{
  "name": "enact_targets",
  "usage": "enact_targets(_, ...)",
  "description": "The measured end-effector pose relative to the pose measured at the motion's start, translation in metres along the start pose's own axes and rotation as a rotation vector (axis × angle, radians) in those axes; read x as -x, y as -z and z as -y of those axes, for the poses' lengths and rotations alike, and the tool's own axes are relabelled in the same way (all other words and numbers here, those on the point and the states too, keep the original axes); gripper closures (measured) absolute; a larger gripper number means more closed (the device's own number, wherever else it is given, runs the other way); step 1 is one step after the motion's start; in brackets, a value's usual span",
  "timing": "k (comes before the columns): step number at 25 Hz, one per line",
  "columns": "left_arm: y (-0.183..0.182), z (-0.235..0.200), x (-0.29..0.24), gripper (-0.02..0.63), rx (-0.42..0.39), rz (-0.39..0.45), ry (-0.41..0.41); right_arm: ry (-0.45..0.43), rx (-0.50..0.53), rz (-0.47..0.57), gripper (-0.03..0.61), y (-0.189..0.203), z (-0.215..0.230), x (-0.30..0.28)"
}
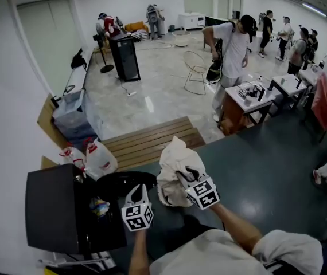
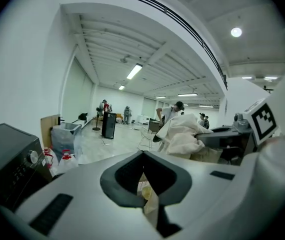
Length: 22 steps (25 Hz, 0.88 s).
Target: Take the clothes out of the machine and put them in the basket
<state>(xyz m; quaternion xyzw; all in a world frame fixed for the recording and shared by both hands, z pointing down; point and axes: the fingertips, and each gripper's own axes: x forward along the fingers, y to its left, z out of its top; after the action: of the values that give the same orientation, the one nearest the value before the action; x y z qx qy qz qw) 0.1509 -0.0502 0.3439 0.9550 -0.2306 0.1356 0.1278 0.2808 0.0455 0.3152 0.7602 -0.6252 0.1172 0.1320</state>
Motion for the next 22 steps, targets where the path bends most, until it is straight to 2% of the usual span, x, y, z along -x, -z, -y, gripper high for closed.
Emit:
enact_targets(4,-0.002,0.007,-0.035,0.595,-0.018,-0.014,0.043,0.060,-0.029,0.004,0.477,0.009,0.034,-0.006)
enact_targets(9,-0.015,0.026,-0.085,0.595,-0.027,-0.012,0.070,0.088,-0.042,-0.010,0.477,0.016,0.082,-0.016)
enact_targets(15,0.006,0.043,-0.110,0.595,-0.009,-0.076,0.050,0.059,-0.076,-0.069,0.477,0.048,0.110,-0.029)
enact_targets(22,0.038,0.027,-0.123,0.595,0.042,-0.156,-0.008,0.005,-0.095,-0.171,0.477,0.092,0.121,-0.067)
